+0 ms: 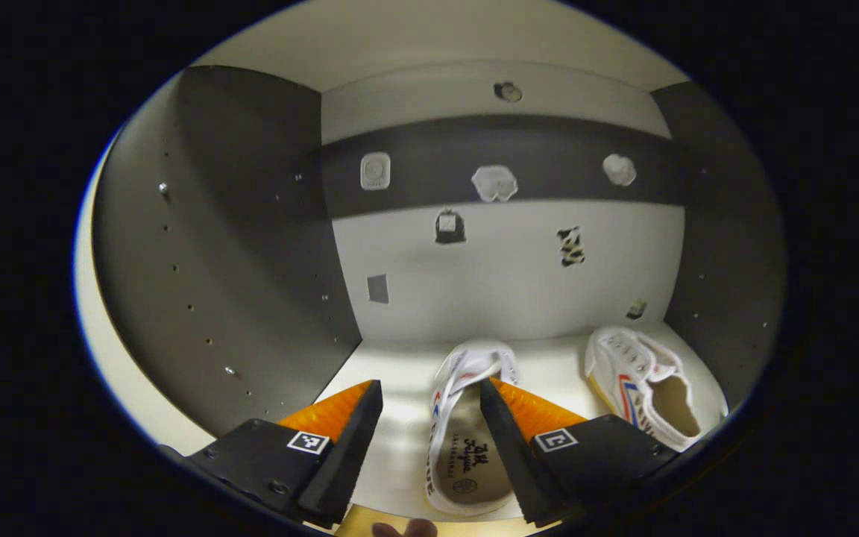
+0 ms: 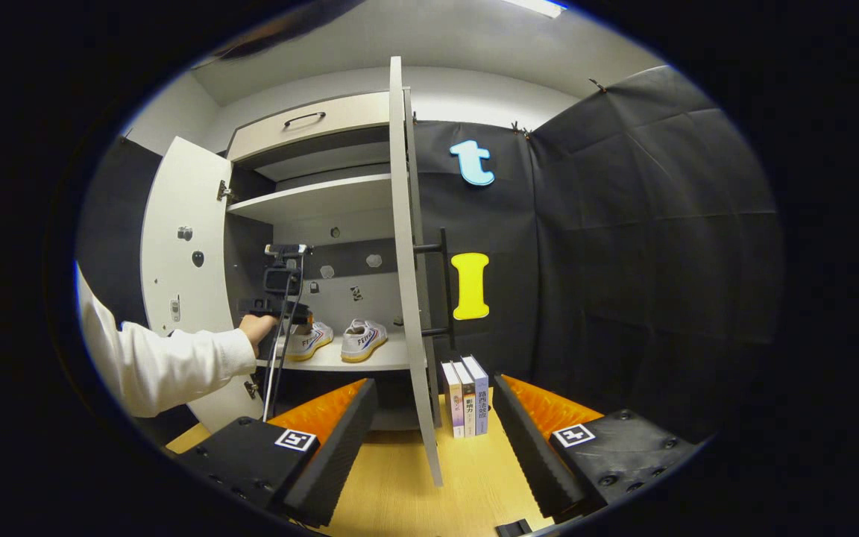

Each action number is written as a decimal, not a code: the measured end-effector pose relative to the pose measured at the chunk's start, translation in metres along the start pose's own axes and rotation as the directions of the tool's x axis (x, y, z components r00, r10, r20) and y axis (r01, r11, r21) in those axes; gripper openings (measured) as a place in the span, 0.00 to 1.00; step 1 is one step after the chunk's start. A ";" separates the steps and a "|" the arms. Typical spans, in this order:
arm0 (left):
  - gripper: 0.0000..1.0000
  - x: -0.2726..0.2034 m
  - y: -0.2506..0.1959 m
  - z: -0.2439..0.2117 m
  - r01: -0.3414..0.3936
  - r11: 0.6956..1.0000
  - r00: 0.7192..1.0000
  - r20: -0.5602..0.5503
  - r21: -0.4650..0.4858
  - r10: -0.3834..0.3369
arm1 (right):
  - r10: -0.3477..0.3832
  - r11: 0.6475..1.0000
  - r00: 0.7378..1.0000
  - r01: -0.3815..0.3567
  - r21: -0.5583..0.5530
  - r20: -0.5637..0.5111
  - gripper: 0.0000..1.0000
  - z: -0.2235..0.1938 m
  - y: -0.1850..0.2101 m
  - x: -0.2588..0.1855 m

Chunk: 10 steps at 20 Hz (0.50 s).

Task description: Grab one shoe with the right hand and put it into the shoe cabinet, grab the other shoe with the left hand and put it into the shoe cabinet; then close the right door with the right hand and the left door with the left hand.

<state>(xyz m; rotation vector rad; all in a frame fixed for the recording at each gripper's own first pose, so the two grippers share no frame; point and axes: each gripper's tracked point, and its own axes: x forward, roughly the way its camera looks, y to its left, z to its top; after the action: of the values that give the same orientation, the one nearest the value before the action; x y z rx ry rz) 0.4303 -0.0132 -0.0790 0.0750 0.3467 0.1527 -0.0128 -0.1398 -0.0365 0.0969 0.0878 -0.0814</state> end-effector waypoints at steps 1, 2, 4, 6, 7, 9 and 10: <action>0.84 -0.011 -0.003 0.011 0.015 1.000 0.999 0.042 0.005 -0.015 | 0.001 1.000 1.000 -0.001 0.002 0.001 0.99 0.000 -0.002 0.001; 0.85 -0.024 -0.005 0.022 0.028 1.000 0.996 0.081 0.002 -0.028 | -0.002 1.000 1.000 0.002 0.004 0.003 0.99 -0.001 -0.004 0.001; 0.87 -0.054 -0.009 0.041 0.057 0.998 0.987 0.149 -0.012 -0.055 | -0.007 1.000 1.000 0.007 0.009 0.007 0.99 0.000 -0.008 0.002; 0.91 -0.090 -0.012 0.058 0.092 0.995 0.974 0.213 -0.037 -0.082 | -0.011 1.000 1.000 0.011 0.012 0.015 0.99 0.003 -0.011 0.000; 0.92 -0.112 -0.012 0.067 0.108 0.993 0.963 0.251 -0.043 -0.094 | -0.012 1.000 1.000 0.011 0.009 0.020 0.99 0.006 -0.012 -0.001; 0.92 -0.154 -0.012 0.080 0.143 0.989 0.937 0.327 -0.040 -0.122 | -0.005 1.000 1.000 0.005 0.004 0.022 0.98 0.007 -0.009 -0.002; 0.94 -0.177 -0.013 0.085 0.166 0.986 0.922 0.359 -0.029 -0.145 | 0.004 1.000 1.000 -0.004 0.009 0.017 0.98 0.008 -0.006 -0.002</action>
<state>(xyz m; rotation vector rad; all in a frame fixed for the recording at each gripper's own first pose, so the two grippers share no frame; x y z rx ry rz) 0.2968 -0.0589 0.0580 0.0155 -0.0161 -0.0104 -0.0148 -0.1464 -0.0293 0.1050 0.0699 -0.0782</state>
